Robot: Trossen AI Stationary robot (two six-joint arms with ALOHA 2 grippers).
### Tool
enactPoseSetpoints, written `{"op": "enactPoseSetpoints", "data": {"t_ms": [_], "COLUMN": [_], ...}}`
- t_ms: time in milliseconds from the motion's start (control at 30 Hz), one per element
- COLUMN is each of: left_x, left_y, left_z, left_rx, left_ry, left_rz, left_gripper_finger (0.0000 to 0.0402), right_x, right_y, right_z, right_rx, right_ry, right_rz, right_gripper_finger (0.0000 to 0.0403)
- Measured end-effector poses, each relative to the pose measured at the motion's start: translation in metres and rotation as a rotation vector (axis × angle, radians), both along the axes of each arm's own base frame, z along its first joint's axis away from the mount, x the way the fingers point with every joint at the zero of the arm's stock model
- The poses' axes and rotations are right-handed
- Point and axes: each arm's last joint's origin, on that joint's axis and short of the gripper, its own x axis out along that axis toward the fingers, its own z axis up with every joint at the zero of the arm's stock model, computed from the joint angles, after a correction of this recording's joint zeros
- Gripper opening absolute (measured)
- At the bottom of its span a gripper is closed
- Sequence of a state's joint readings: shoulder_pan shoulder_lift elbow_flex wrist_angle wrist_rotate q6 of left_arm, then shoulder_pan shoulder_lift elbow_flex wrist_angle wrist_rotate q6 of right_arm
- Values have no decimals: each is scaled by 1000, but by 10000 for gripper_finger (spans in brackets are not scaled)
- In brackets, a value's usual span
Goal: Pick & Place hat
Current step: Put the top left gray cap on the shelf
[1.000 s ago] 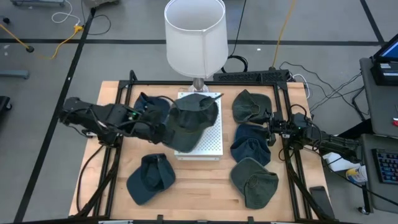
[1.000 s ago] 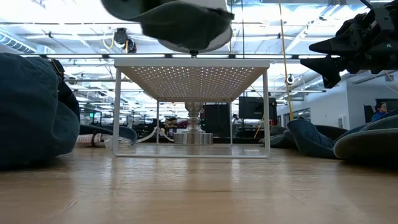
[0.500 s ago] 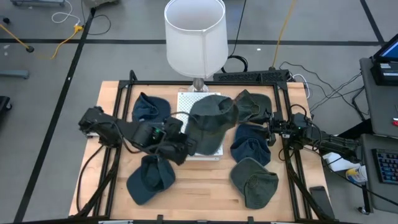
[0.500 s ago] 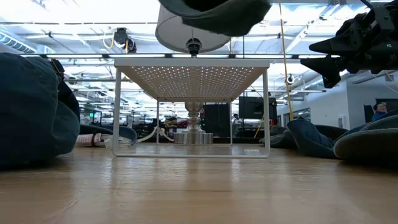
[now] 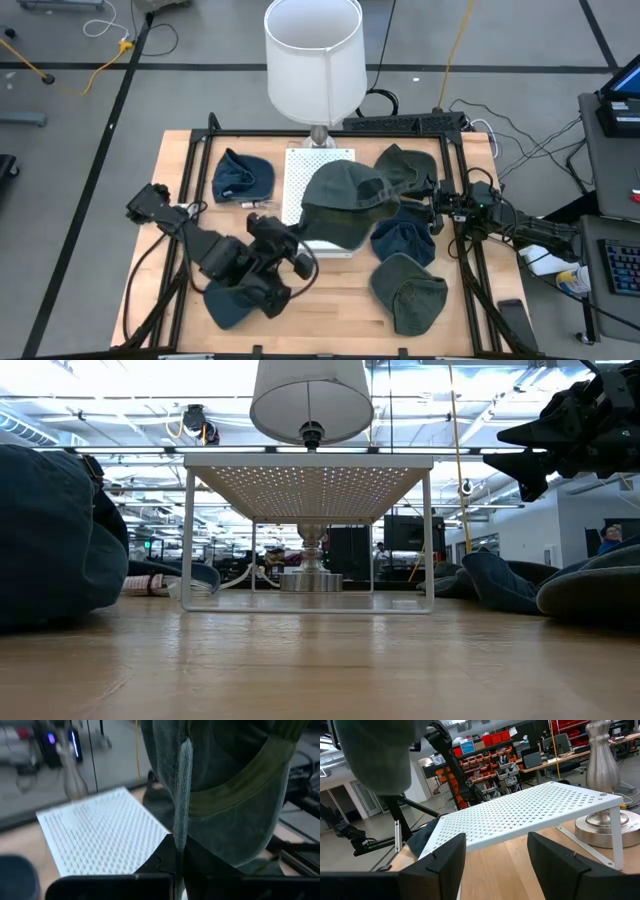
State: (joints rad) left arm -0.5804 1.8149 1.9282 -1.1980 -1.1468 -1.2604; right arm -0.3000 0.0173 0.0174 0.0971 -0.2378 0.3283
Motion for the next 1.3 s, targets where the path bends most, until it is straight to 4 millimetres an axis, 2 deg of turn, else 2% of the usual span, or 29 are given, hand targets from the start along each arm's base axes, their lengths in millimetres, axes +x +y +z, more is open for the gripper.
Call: {"op": "enactPoseSetpoints", "data": {"t_ms": [300, 667, 967, 1200, 1300], "left_x": [-4, 13, 24, 30, 32], "left_y": [-20, -33, -19, -6, -1], "left_z": [17, 52, 84, 91, 92], "left_rx": [225, 446, 493, 490, 480], "left_ry": [-47, -16, -50, -70, -81], "left_rz": [-37, -45, -10, 29, 47], "left_gripper_finger": [9, 9, 9, 9, 9], "right_x": [0, 0, 0, 0, 0], "right_y": [0, 0, 0, 0, 0], "right_z": [0, 0, 0, 0, 0], "right_rx": [0, 0, 0, 2, 78], "right_ry": [-1, 0, 0, -4, -9], "right_rz": [0, 0, 0, 1, 8], "right_gripper_finger": [208, 208, 208, 208, 208]}}
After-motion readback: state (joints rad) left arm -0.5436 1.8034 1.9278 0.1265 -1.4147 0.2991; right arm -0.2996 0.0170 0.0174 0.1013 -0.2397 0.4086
